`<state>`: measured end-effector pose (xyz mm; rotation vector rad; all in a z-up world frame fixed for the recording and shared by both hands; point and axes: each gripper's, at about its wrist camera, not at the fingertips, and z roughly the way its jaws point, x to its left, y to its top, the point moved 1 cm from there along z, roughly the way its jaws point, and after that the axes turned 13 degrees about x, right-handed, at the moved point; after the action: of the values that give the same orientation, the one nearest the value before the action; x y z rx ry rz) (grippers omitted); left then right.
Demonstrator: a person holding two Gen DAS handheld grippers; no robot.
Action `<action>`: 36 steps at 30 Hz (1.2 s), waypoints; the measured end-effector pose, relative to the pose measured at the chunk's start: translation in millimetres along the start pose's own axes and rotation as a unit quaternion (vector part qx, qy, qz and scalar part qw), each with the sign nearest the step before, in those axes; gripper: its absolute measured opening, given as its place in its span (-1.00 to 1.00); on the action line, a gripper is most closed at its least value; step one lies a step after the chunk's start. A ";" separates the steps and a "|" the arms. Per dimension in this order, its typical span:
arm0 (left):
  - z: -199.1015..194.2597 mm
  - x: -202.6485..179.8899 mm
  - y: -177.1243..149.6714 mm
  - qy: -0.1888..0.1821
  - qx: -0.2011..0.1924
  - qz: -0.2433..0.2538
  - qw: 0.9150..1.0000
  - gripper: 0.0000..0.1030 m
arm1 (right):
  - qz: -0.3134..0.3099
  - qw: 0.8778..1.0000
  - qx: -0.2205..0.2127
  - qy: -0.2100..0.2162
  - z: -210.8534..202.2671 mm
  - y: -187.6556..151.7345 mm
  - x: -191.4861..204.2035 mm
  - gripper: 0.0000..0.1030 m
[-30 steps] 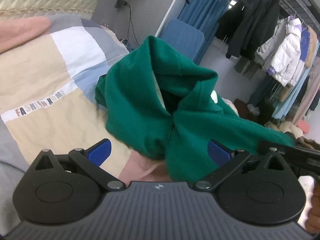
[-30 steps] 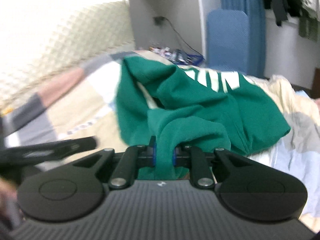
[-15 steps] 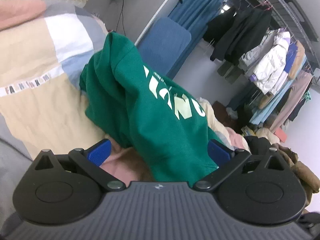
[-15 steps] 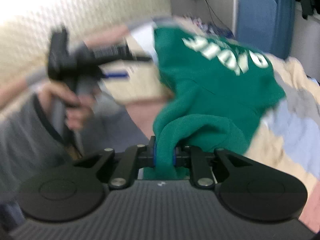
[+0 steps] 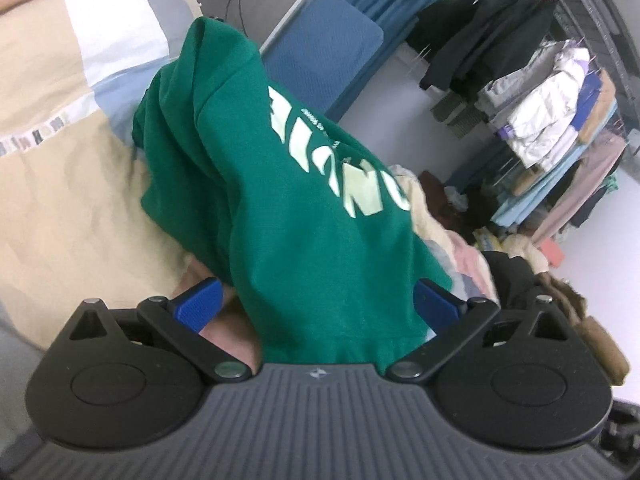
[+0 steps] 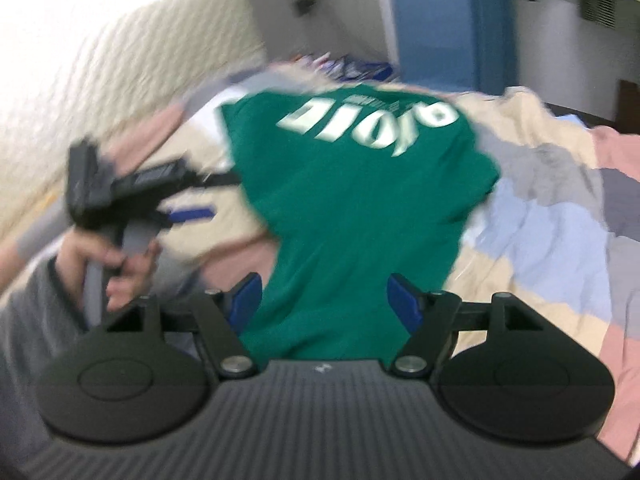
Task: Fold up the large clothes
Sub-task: 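Grasp the hoodie with the left gripper while the right gripper holds it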
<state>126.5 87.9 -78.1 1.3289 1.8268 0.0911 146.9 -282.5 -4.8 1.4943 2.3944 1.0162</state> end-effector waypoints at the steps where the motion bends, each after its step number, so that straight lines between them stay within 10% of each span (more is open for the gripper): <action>1: 6.1 2.1 3.5 0.000 0.006 -0.002 1.000 0.98 | 0.020 1.000 -0.003 -0.004 8.6 8.8 -10.7 0.39; 9: 54.0 32.7 21.7 -0.016 0.029 -0.042 0.999 0.31 | 0.178 0.984 0.002 -0.030 118.0 62.7 -102.7 0.36; 16: 86.5 40.8 30.2 -0.037 0.043 -0.047 0.997 -0.18 | 0.197 0.980 -0.025 0.011 165.1 73.0 -143.9 0.13; 24: 104.4 37.4 36.0 0.006 0.058 -0.020 0.998 -0.78 | 0.172 0.985 -0.013 0.019 183.2 78.5 -146.0 -0.83; 36: 35.5 40.9 43.8 -0.083 0.002 -0.066 0.994 -0.86 | 0.216 0.957 -0.083 0.173 126.9 73.4 -153.4 -0.86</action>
<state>179.8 125.6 -102.3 1.1787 1.7678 -0.0918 334.5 -331.5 -91.0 1.9613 2.1492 1.6498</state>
